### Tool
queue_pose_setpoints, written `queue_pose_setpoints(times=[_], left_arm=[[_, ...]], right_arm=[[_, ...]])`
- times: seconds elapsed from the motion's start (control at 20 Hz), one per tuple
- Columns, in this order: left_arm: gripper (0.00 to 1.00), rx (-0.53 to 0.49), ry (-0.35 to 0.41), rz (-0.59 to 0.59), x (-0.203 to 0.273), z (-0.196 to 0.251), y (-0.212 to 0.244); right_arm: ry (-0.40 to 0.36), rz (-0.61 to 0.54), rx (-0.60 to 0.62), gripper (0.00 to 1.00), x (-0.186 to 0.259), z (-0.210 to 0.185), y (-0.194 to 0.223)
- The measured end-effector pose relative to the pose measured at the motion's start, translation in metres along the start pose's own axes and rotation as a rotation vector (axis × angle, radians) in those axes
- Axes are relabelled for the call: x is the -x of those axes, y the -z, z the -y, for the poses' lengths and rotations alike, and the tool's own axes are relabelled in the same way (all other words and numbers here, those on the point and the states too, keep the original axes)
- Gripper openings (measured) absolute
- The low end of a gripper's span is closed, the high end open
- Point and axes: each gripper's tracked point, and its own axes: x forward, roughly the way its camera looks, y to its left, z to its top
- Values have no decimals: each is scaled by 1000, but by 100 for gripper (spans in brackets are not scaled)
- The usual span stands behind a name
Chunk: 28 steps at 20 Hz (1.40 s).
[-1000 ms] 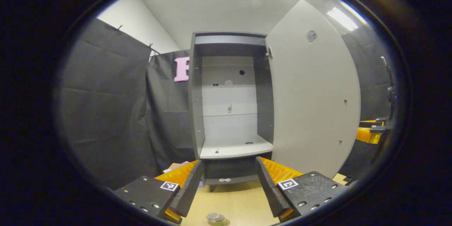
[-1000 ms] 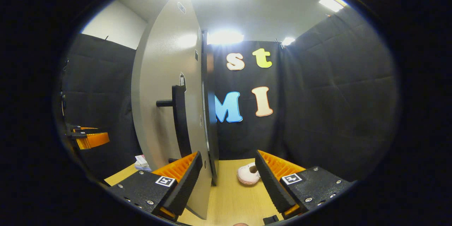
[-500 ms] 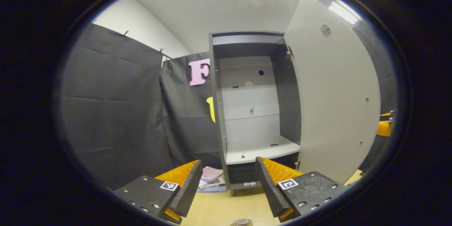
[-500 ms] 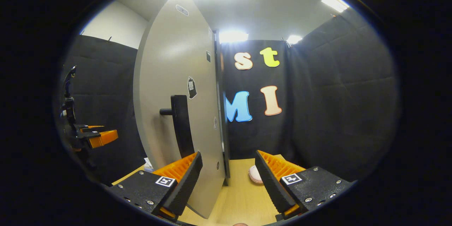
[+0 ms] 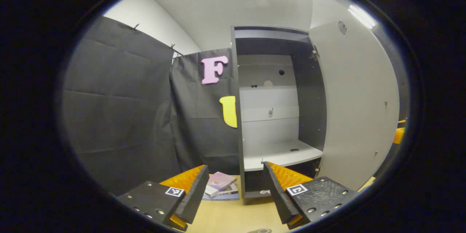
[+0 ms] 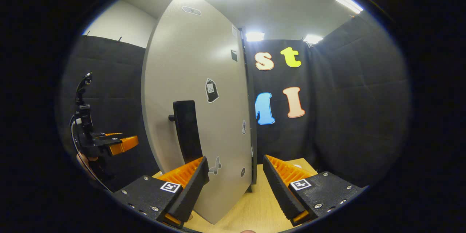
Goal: Open the cabinet door with the right hand, grasp the bottle in the cabinet with the left hand and place it on the coaster, then close the cabinet door with the right hand.
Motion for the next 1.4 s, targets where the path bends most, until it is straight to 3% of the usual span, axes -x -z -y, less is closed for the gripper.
queue_pose_setpoints(times=[0.1, 0.15, 0.4, 0.45, 0.5, 0.55, 0.6, 0.65, 0.75, 0.85, 0.9, 1.4], left_arm=[[86, -4, 11, -1, -8, -8, 1], [91, -12, 10, 0, -10, -14, 3], [91, -8, 39, -1, -29, -31, 13], [86, -8, 44, -7, -30, -34, 15], [86, -14, 49, -13, -30, -35, 17], [86, -23, 51, -15, -31, -36, 20], [91, -31, 54, -17, -31, -37, 21], [86, -40, 55, -24, -29, -38, 24], [90, -57, 36, -26, -27, -41, 24], [86, -63, 5, -29, -23, -44, 20], [90, -59, -4, -26, -22, -43, 17], [91, -74, -22, 32, -24, 3, -16]], right_arm=[[5, 12, 3, 94, -6, -10, -2], [11, 21, 6, 93, -10, -15, -3], [24, 55, -2, 94, -26, -41, -4], [22, 56, -5, 93, -30, -47, -4], [19, 55, -9, 89, -34, -52, -3], [15, 53, -13, 93, -40, -56, -3], [7, 60, -15, 93, -44, -61, -6], [-5, 70, -16, 94, -48, -67, -9], [-32, 79, -8, 94, -57, -75, -9], [-30, 67, 4, 89, -65, -72, -4], [-29, 67, -1, 94, -68, -69, -4], [3, 78, -30, 94, -70, -28, -11]])
